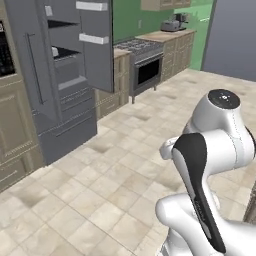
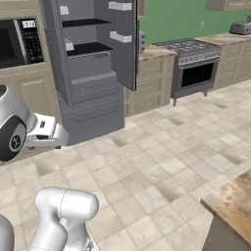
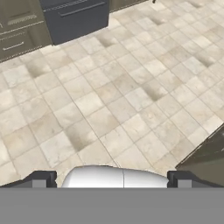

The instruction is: There is a bowl on the dining counter. Grab a lemon wedge from the fridge and place it in the bowl. Then get the liquor bottle and glass cup from the cabinet and place them next to the bowl.

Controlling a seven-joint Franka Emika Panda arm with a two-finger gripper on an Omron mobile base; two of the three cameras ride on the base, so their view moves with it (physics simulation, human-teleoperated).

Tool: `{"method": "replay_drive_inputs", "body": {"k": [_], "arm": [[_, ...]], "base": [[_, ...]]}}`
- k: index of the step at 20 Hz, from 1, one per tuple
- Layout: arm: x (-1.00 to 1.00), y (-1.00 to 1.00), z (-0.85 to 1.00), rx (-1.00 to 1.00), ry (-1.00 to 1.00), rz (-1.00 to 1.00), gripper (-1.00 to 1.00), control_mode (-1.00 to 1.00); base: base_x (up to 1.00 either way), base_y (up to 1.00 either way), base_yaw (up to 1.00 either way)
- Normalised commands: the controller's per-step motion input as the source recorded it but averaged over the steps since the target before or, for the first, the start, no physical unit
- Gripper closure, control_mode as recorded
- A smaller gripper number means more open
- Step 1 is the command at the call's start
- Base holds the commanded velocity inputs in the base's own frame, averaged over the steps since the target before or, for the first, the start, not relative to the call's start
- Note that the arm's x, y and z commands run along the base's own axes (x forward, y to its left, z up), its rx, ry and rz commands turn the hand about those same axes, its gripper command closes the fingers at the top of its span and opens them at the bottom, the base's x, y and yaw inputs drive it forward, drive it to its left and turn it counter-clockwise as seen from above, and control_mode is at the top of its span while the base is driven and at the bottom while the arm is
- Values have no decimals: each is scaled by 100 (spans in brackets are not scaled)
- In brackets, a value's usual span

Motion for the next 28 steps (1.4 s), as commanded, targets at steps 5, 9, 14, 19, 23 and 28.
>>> {"method": "replay_drive_inputs", "body": {"k": [5, 9, 14, 19, 23, 28], "arm": [[0, 0, 0, 0, 0, 0, -100, 100], [0, 0, 0, 0, 0, 0, -100, 100], [0, 0, 0, 0, 0, 0, -100, 100], [0, 0, 0, 0, 0, 0, -100, 100], [0, 0, 0, 0, 0, 0, -100, 100], [0, 0, 0, 0, 0, 0, -100, 100]], "base": [[100, -2, -29], [100, -21, -22], [100, -42, -16], [100, -36, -10], [100, -1, -17], [100, 39, -30]]}}
